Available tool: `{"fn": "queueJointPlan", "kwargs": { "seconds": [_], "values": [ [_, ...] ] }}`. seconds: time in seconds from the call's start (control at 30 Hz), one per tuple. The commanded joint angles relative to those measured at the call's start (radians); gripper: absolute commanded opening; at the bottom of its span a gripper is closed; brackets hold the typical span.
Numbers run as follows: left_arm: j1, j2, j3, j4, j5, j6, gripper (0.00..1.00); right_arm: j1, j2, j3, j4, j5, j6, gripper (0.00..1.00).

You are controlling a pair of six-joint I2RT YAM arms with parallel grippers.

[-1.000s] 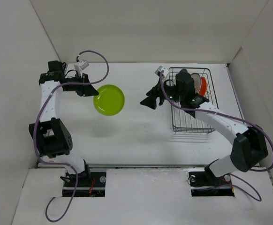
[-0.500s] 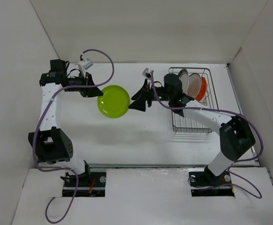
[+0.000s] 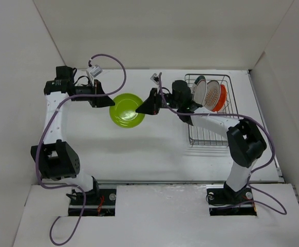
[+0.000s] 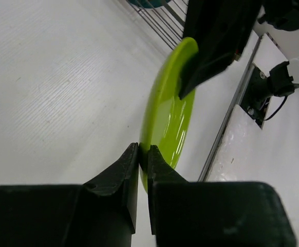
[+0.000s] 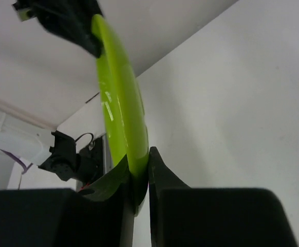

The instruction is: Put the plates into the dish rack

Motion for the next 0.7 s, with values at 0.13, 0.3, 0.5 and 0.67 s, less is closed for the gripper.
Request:
{"fn": "queueJointPlan", "kwargs": {
  "seconds": [0.13,0.3,0.5,0.67],
  "values": [
    [-0.007,-0.039,-0.041,-0.013,0.066,0.026,0.89,-0.094,-0.103,-0.04,0.313,-0.028,0.219,0.0],
    [-0.007,-0.071,-0.078,0.14,-0.035,-0.13,1.0,-0.31,-0.29,-0.06,-0.051,0.192,0.082,0.0],
    [-0.007,-0.181,-0.176,0.366,-0.305,-0.324,1.0,-0.538,-0.45,0.127,-0.671,0.728,-0.271,0.0],
    [-0.007,-0.217,-0.187,0.386,-0.36,-0.335,1.0,-0.652,-0.493,0.136,-0.707,1.083,-0.387,0.0]
  ]
}}
